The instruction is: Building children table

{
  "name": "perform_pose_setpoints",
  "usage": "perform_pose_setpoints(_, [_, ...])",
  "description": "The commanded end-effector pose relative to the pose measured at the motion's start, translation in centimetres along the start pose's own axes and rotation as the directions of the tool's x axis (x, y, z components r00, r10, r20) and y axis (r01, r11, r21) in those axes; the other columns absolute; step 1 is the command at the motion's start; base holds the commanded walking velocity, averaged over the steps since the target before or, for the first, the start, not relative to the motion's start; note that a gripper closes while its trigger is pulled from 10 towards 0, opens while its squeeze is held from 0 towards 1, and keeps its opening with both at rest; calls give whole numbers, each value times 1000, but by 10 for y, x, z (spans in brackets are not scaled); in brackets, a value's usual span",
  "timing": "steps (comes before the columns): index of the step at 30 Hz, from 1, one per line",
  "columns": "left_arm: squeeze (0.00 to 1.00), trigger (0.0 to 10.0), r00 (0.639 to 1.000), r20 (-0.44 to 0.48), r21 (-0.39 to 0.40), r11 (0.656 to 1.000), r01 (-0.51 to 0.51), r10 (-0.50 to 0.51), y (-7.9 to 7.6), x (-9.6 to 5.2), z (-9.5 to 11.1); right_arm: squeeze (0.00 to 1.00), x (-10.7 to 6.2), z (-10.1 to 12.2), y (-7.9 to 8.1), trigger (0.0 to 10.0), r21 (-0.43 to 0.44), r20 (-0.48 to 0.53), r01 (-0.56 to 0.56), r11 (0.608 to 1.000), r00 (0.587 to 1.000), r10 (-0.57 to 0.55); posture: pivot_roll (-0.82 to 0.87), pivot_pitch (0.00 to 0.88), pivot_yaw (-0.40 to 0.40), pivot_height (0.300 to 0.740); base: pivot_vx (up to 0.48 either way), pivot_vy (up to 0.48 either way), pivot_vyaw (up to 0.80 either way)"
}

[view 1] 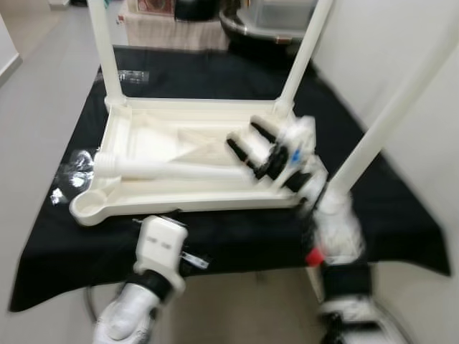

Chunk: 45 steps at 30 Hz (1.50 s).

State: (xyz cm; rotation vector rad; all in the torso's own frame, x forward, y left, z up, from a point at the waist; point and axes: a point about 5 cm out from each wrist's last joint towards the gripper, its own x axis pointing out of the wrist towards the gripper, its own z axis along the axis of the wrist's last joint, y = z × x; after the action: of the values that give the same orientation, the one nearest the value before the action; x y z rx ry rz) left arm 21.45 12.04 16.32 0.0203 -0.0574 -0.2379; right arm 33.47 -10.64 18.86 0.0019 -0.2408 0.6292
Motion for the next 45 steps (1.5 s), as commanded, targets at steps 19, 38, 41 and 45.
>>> perform_pose_setpoints(19, [0, 10000, 999, -1, 84, 995, -50, 50, 16, 14, 1, 0, -20, -8, 28, 10000, 67, -54, 234, 970, 971, -231, 110, 5, -119, 740, 0, 389, 0])
perform_pose_setpoints(38, [0, 10000, 986, 96, 139, 979, -149, 136, 34, 33, 28, 0, -28, -2, 27, 10000, 60, -62, 320, 945, 947, -317, 106, 0, -113, 740, 13, 0, 0])
perform_pose_setpoints(41, [0, 10000, 985, 103, 147, 977, -152, 138, 36, 35, 30, 0, -28, -3, 26, 10000, 55, -67, 321, 945, 946, -317, 106, 0, -114, 740, 265, 0, 0])
perform_pose_setpoints(45, [0, 10000, 984, 109, 155, 975, -158, 142, 37, 36, 33, 0, -27, -3, 27, 10000, 53, -68, 322, 945, 945, -319, 108, 0, -115, 740, 285, 0, 0])
